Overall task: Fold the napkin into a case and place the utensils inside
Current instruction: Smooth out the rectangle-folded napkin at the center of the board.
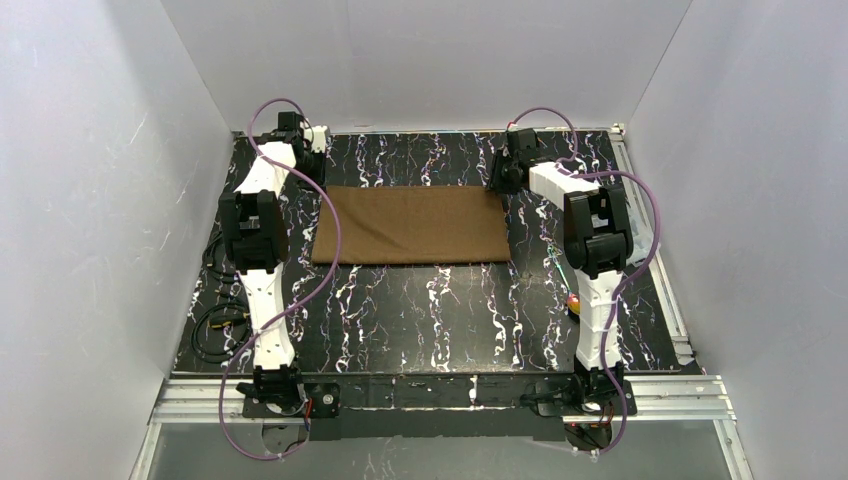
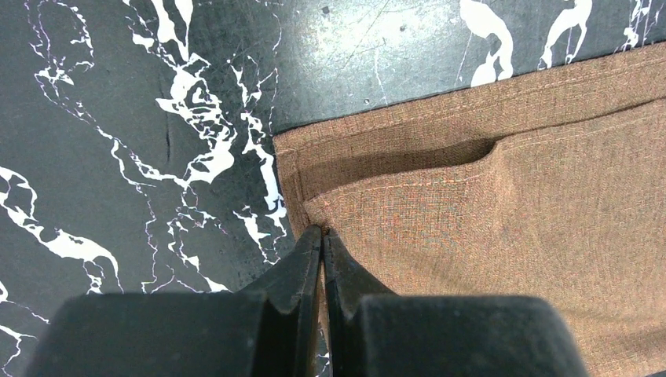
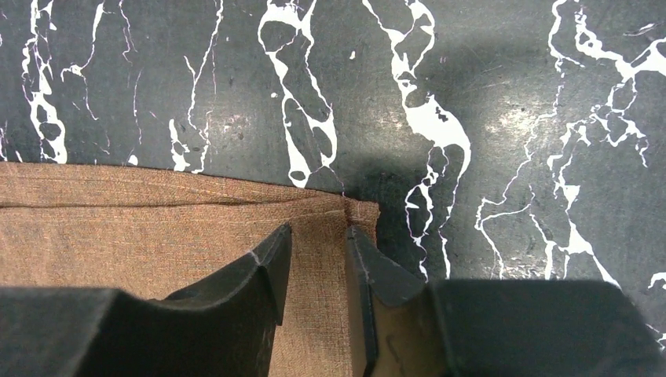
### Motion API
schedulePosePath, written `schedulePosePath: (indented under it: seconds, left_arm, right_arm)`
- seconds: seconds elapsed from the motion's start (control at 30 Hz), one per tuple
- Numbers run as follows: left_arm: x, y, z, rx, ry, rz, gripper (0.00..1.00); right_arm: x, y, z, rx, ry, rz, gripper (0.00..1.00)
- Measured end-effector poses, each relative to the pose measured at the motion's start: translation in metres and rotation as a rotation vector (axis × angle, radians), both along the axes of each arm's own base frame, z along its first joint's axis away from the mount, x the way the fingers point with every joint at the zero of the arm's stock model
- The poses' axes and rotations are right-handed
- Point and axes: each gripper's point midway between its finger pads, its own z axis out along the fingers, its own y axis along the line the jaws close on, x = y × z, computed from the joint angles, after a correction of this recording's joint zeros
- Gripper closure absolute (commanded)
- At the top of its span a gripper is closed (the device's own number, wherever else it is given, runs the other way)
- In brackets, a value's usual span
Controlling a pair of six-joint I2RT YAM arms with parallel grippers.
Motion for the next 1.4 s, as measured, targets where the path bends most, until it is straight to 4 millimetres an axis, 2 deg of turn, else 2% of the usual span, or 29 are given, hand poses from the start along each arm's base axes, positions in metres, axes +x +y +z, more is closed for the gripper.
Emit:
schedulePosePath:
  seconds: [0.13,0.3,0.33,0.53,0.67,0.87,1.0,1.03,1.1,1.17,1.27,1.4]
  left_arm:
    - [-0.002,0.001,-0.005,0.007,0.008,-0.005,1.00]
    - [-0.007,0.002,-0.012,0.015,0.021,-0.009,1.00]
    - [-0.007,0.003,-0.013,0.017,0.023,-0.009,1.00]
    - [-0.007,0.005,-0.016,0.030,0.022,-0.014,1.00]
    - [-0.009,0.005,-0.018,0.033,0.027,-0.014,1.00]
    - [-0.008,0.005,-0.018,0.034,0.023,-0.013,1.00]
    - [-0.008,0.005,-0.018,0.034,0.023,-0.013,1.00]
    - [-0.008,0.005,-0.018,0.034,0.022,-0.013,1.00]
    - [-0.007,0.005,-0.018,0.034,0.021,-0.014,1.00]
    - [-0.007,0.005,-0.018,0.034,0.021,-0.014,1.00]
    - [-0.007,0.005,-0.018,0.034,0.020,-0.014,1.00]
    - [-0.007,0.005,-0.018,0.034,0.019,-0.014,1.00]
  right_arm:
    - [-0.001,0.000,0.000,0.000,0.004,0.000,0.73]
    - [-0.002,0.002,0.000,0.009,0.007,0.002,0.97]
    - [-0.002,0.002,-0.001,0.012,0.009,0.003,0.99]
    - [-0.003,0.003,-0.002,0.019,0.011,-0.002,0.99]
    - [-0.011,-0.001,0.002,0.009,0.006,-0.010,0.99]
    - [-0.022,-0.012,0.029,-0.012,-0.061,-0.043,0.99]
    - [-0.018,-0.013,0.048,-0.002,-0.119,-0.052,0.99]
    - [-0.017,-0.013,0.049,-0.001,-0.125,-0.053,0.96]
    - [-0.017,-0.012,0.048,0.002,-0.123,-0.054,0.70]
    - [-0.017,-0.011,0.047,0.011,-0.115,-0.058,0.58]
    - [-0.013,-0.008,0.040,0.008,-0.102,-0.048,0.55]
    - [-0.014,-0.004,0.021,-0.004,-0.063,-0.039,0.54]
